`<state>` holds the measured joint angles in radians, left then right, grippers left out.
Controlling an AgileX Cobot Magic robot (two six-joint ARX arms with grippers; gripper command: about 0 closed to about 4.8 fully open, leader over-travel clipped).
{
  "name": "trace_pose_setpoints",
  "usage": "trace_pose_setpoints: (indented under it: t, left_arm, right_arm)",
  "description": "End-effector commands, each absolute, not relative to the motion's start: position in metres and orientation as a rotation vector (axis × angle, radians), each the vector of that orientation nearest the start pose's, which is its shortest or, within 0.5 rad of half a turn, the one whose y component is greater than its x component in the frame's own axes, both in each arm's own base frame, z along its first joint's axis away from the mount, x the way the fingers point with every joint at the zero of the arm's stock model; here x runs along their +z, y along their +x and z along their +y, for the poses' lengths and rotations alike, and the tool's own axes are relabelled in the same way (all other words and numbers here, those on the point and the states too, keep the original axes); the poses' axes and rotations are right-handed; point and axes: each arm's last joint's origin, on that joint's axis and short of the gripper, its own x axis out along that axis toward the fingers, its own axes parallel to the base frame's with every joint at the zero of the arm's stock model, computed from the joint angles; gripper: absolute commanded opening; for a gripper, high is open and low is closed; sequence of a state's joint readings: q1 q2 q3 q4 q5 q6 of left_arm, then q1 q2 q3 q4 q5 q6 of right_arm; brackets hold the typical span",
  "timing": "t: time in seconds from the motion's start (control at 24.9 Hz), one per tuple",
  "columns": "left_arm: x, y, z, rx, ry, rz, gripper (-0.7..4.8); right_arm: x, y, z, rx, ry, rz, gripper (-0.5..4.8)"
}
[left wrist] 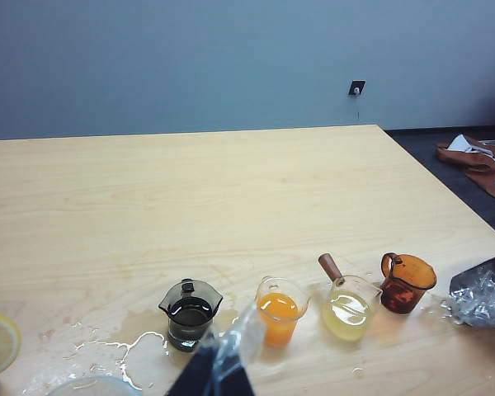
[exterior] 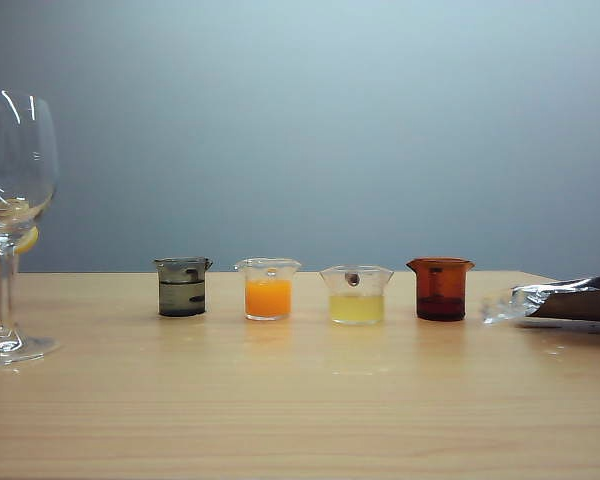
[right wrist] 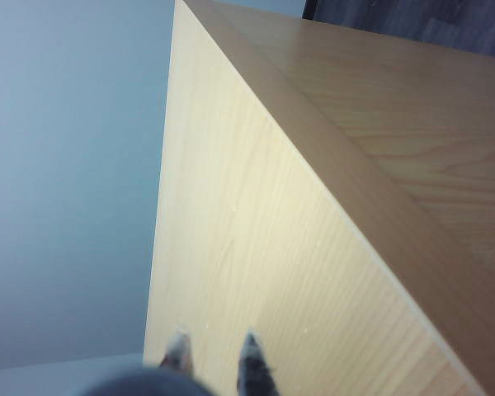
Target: Pick up the ice scoop on the desk filled with ice cubes, pour the ice into the goblet, and finally put the scoop back on the table.
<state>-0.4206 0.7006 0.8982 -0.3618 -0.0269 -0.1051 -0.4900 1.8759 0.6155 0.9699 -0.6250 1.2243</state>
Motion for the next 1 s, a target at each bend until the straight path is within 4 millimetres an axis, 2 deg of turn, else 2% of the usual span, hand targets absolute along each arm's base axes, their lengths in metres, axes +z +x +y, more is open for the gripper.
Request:
trace_pose_setpoints:
  t: [0.04,0.32,1.0]
  left_arm:
    - [0.368,0.129,-0.057,-0.390,-0.071,0.163,-0.06]
    - [0.368,0.129,-0.057,-0.390,-0.070,0.163,-0.05]
    - [0.368,0.129,-0.057,-0.392,-0.047,0.158,-0.06]
  right_arm:
    - [0.116,0.290,-0.131,0.028,1.409,0.336,-0.06]
    - [0.117,0.290,-0.131,0.048,1.432,0.340,-0.05]
    - [0.134,0.293,-0.132,0.147,1.563,0.238,-0.06]
